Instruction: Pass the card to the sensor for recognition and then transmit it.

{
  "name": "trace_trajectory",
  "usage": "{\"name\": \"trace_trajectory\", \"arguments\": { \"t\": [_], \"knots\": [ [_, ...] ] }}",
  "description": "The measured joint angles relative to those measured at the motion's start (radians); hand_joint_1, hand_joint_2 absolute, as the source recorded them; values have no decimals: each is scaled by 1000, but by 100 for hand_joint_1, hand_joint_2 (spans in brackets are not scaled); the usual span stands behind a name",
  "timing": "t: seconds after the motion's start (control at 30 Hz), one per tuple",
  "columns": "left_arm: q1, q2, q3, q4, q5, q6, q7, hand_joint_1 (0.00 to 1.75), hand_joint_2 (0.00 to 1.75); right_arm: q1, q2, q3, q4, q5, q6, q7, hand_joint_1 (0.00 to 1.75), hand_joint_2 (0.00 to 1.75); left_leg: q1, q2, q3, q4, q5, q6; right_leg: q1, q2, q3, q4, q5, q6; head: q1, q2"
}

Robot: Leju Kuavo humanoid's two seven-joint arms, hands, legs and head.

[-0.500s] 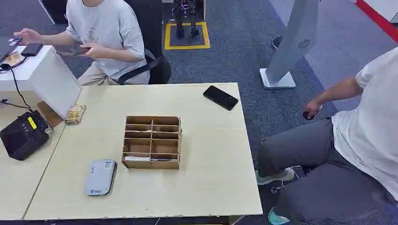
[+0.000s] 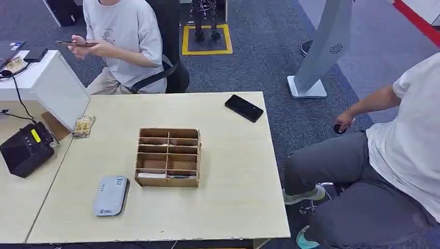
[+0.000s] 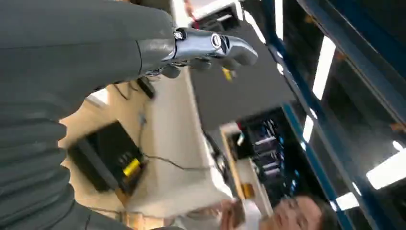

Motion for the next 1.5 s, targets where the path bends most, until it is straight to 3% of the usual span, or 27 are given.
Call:
{"name": "trace_trajectory", "arguments": {
  "t": [0.1, 0.23, 0.37, 0.5, 0.63, 0.77, 0.9, 1.03, 1.23, 1.5],
  "knots": [
    [60, 111, -146, -22, -214, 90, -35, 0, 175, 4, -1, 4, 12, 0, -1, -3, 0, 175, 0, 3, 0, 0, 0, 0, 0, 3, -2, 0, 1, -1, -1, 0],
    [79, 217, -284, -27, -253, 104, -48, 0, 175, -10, -13, 14, 46, 0, -32, -14, 0, 175, 0, 2, 0, 0, 0, 0, 1, 2, -2, 0, 1, -1, 0, 0],
    [81, 277, -370, -26, -301, 120, -27, 0, 175, -16, -20, 19, 72, 0, -47, -19, 0, 175, 0, 2, 0, 0, 0, 0, 1, 2, -2, 0, 1, -1, 0, 0],
    [66, 335, -454, -17, -459, 152, 30, 0, 175, -15, -21, 11, 77, 0, -7, -25, 0, 175, 0, 2, 1, 0, 0, 0, 0, 1, -4, -1, 1, -1, 0, 0],
    [-54, 373, -596, 53, -609, 176, 112, 0, 175, -15, -16, -17, 58, 0, 46, -10, 0, 175, -1, -2, -1, 0, 1, 1, 0, -3, -3, 0, 1, 0, 0, 0],
    [-145, 413, -714, 123, -760, 256, 215, 0, 175, -10, -16, -21, 43, 0, 31, -16, 0, 175, 0, 1, -1, 0, 2, 1, 0, 1, -1, 0, 3, 0, 0, 0],
    [-105, 471, -725, 141, -804, 324, 246, 0, 175, -9, -16, -8, 53, 0, -24, -23, 0, 175, 0, 6, -1, 0, 2, 1, 0, 6, -2, 0, 3, 0, -1, 0],
    [-73, 500, -725, 150, -811, 333, 245, 0, 175, -11, -16, 0, 63, 0, -32, -23, 0, 175, 0, 3, -3, 0, 2, 1, 0, 3, -2, 0, 2, 0, -2, 0],
    [-38, 515, -711, 153, -854, 345, 270, 0, 175, -13, -16, 27, 83, 0, -67, -11, 0, 175, 0, 3, -3, 0, 2, 1, 0, 3, -2, 0, 2, 0, -1, 0],
    [-36, 514, -682, 179, -971, 384, 371, 0, 175, -24, -21, 59, 150, 0, -96, 10, 0, 175, 0, 3, -3, 0, 2, 1, 0, 2, -1, 0, 2, 0, -1, 0]
  ]
}}
